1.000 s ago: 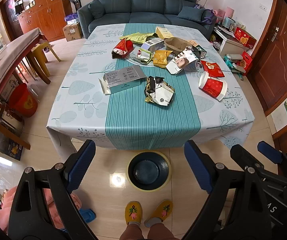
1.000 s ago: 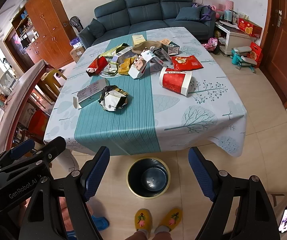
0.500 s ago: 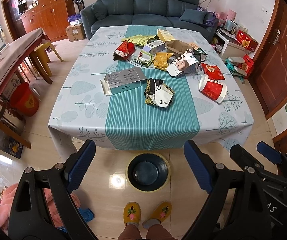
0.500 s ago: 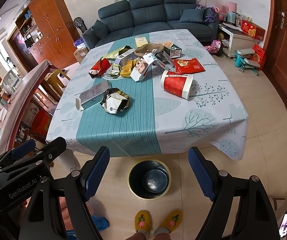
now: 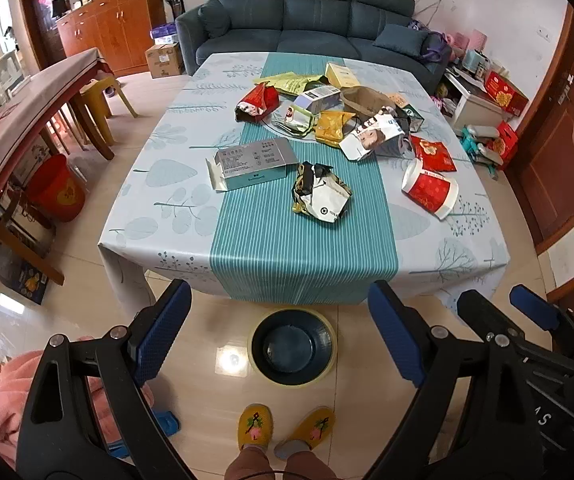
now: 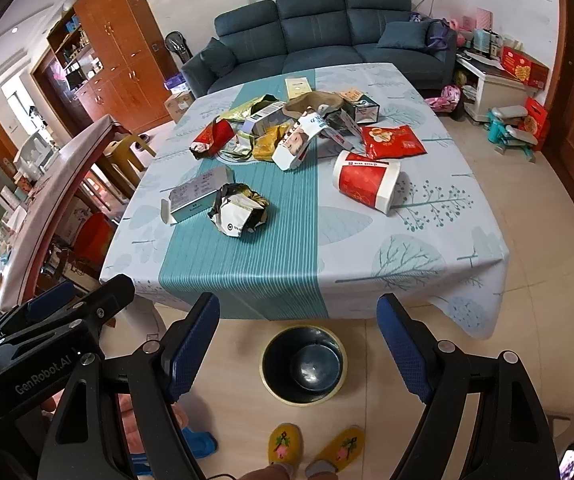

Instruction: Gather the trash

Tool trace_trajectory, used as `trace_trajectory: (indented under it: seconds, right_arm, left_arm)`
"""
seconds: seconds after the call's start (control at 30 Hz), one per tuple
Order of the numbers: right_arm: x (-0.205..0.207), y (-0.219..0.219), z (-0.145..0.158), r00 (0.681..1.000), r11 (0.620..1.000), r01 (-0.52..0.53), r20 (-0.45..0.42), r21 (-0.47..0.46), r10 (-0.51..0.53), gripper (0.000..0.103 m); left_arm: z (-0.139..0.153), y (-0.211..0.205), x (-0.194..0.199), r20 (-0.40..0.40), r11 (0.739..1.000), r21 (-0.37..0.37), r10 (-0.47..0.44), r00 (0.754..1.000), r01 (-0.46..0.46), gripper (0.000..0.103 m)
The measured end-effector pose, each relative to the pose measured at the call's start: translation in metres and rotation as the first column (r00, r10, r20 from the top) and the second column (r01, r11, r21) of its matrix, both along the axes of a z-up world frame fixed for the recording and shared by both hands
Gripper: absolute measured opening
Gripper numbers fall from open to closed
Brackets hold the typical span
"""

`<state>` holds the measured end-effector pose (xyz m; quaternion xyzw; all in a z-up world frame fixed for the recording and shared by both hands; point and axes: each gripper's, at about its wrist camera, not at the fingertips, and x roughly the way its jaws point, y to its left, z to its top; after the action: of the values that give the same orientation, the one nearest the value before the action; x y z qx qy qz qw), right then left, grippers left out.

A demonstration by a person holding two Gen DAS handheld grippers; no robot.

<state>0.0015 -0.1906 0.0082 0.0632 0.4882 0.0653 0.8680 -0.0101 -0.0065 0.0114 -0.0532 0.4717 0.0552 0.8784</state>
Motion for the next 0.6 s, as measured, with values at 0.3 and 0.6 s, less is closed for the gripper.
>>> trace_trajectory:
  seconds: [0.3, 0.6]
  right_arm:
    - [0.024, 0.015, -0.006, 0.999, 0.999, -0.037, -0.009, 0.004, 0.037, 0.082]
    - [0.068, 0.042, -0.012, 0.999, 0.999, 0.037, -0.005, 0.022, -0.037, 0.082]
  left_arm:
    - [-0.001, 0.009, 0.004, -0.004, 0.999, -0.015, 0.029, 1.000, -0.029, 0.088]
    - [0.000, 0.032, 0.049, 0.001, 1.000, -0.016, -0.023, 1.000, 0.023, 0.088]
